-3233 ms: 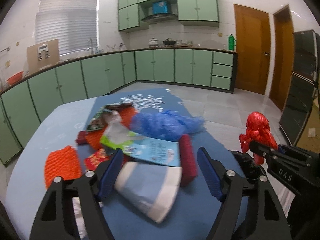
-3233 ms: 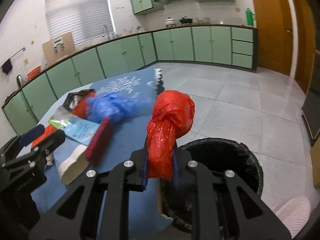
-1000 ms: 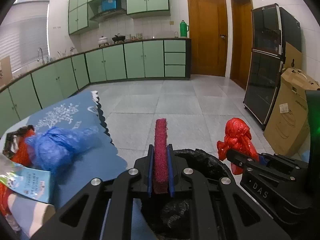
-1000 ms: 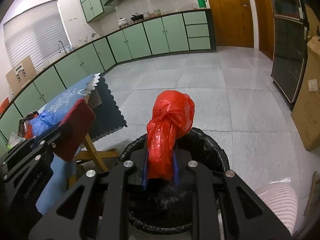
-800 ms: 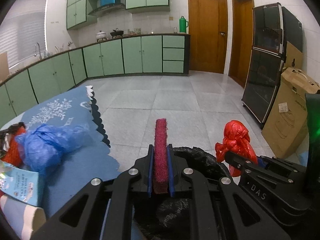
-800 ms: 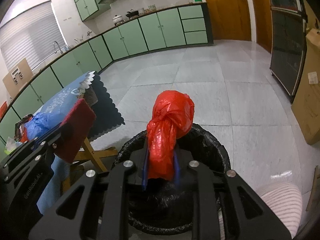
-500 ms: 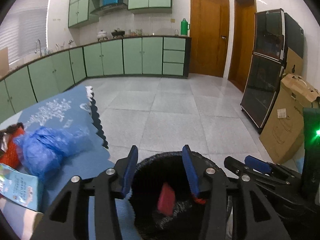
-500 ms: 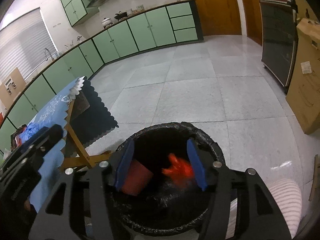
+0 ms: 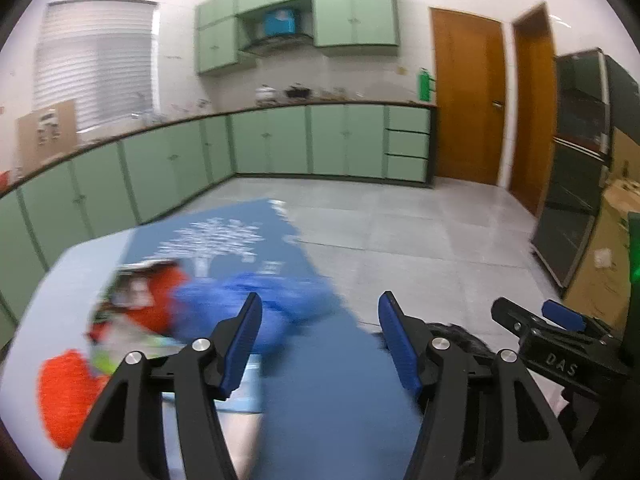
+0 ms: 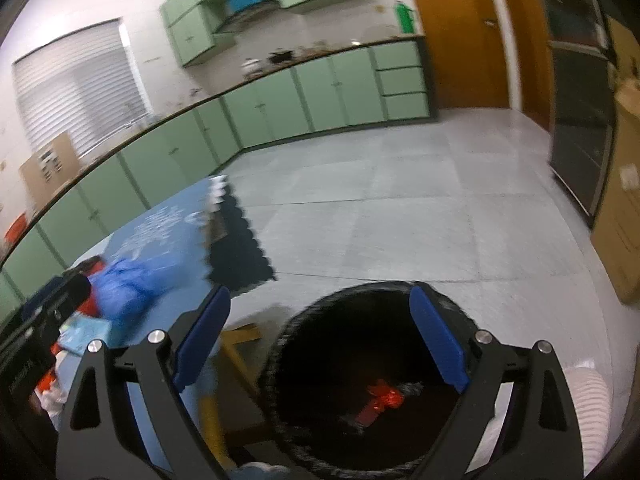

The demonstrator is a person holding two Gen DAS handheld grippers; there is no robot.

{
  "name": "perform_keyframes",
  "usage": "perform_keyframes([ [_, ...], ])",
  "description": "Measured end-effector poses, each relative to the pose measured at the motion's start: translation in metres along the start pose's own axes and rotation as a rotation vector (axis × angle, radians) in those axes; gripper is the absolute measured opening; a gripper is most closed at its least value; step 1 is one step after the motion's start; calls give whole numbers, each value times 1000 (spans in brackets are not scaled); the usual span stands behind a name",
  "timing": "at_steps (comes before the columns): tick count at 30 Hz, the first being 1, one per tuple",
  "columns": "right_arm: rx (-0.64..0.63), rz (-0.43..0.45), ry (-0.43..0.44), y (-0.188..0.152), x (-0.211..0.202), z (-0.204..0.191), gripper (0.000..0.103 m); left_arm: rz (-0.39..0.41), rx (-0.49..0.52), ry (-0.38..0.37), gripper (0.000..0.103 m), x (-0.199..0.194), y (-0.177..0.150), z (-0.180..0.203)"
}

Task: Collect trash
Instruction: 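Drop the red bag and dark red strip into the black bin with both grippers, then return both tools to the table and grasp the white tissue with the left gripper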

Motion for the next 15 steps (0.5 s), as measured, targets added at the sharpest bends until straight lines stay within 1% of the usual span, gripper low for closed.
perform_keyframes([
  [4, -83, -15, 68, -17, -3, -39, 89, -13, -30, 91, 60, -19, -15, -36],
  [9, -176, -20, 128, -39, -11, -79, 89, -52, -88, 219, 60, -41, -47, -81],
  [13, -225, -35, 173, -55, -15, -104, 89, -93, -120, 283, 60, -53, -73, -102],
  [15, -249, -41, 194, -61, -19, -115, 89, -121, -145, 296, 60, -57, -86, -112],
])
Point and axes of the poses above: each gripper's, at about its wrist camera, not at the fingertips, and x roughly the way its jaws point, z to its right, y to its top, the point moved 4 cm from there along x, roughly the way its jaws point, and after that the axes turned 15 degrees about x, right-handed, at the moved point
